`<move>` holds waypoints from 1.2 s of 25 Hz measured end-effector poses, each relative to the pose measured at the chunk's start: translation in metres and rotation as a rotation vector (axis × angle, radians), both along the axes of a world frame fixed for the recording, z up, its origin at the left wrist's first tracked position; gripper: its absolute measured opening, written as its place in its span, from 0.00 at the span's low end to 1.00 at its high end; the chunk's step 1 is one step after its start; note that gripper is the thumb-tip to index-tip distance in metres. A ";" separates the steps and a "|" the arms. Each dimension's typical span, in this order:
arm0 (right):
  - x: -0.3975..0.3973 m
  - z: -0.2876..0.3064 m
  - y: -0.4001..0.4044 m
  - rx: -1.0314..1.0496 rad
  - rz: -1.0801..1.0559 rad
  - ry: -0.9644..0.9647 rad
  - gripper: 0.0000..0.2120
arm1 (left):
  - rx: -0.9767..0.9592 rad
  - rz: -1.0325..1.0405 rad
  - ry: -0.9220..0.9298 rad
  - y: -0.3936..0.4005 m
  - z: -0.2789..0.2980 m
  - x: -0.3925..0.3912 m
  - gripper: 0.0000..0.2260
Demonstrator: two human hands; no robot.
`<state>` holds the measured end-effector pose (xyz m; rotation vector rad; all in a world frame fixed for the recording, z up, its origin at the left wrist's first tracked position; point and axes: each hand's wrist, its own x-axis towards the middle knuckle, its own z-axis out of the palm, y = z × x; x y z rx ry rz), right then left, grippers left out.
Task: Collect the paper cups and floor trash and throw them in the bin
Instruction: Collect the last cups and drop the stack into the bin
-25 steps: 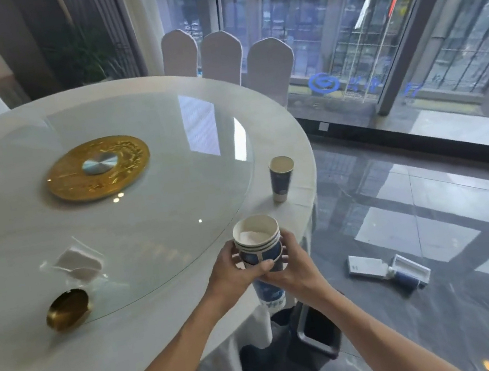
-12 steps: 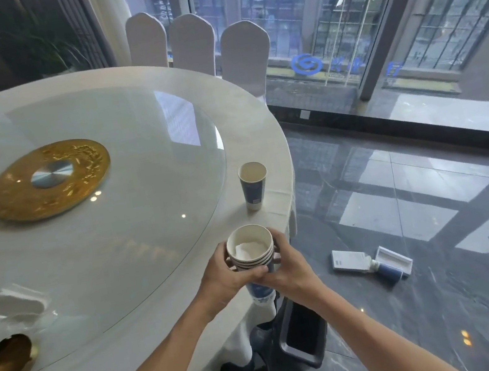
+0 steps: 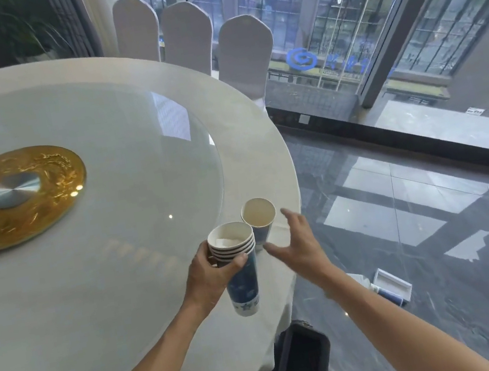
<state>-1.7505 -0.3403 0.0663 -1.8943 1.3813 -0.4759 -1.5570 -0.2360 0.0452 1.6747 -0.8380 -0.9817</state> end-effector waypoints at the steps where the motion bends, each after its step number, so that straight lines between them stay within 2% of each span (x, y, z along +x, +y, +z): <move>1: 0.010 -0.001 -0.015 0.009 -0.015 0.030 0.46 | 0.010 0.000 0.005 -0.006 -0.003 0.005 0.38; 6: 0.047 -0.022 -0.063 0.149 0.029 0.128 0.57 | 0.027 0.036 0.009 -0.020 -0.013 0.022 0.36; 8: 0.052 -0.036 -0.072 0.166 0.018 0.130 0.53 | 0.025 0.051 0.016 -0.022 -0.010 0.026 0.36; 12: 0.055 -0.048 -0.075 0.197 -0.059 -0.013 0.39 | -0.006 0.111 0.012 -0.027 0.002 0.038 0.37; 18: 0.015 -0.044 -0.066 0.199 -0.067 -0.125 0.40 | -0.198 0.227 0.039 -0.084 0.064 0.043 0.35; 21: -0.018 -0.045 -0.058 0.197 -0.088 -0.143 0.40 | -0.241 0.145 0.071 -0.115 0.078 0.015 0.33; 25: -0.049 -0.033 -0.046 0.203 -0.124 -0.204 0.32 | -0.185 -0.032 0.063 -0.138 0.069 -0.041 0.26; 30: -0.085 -0.027 -0.033 0.227 -0.269 -0.321 0.32 | -0.118 -0.252 0.051 -0.139 0.049 -0.102 0.30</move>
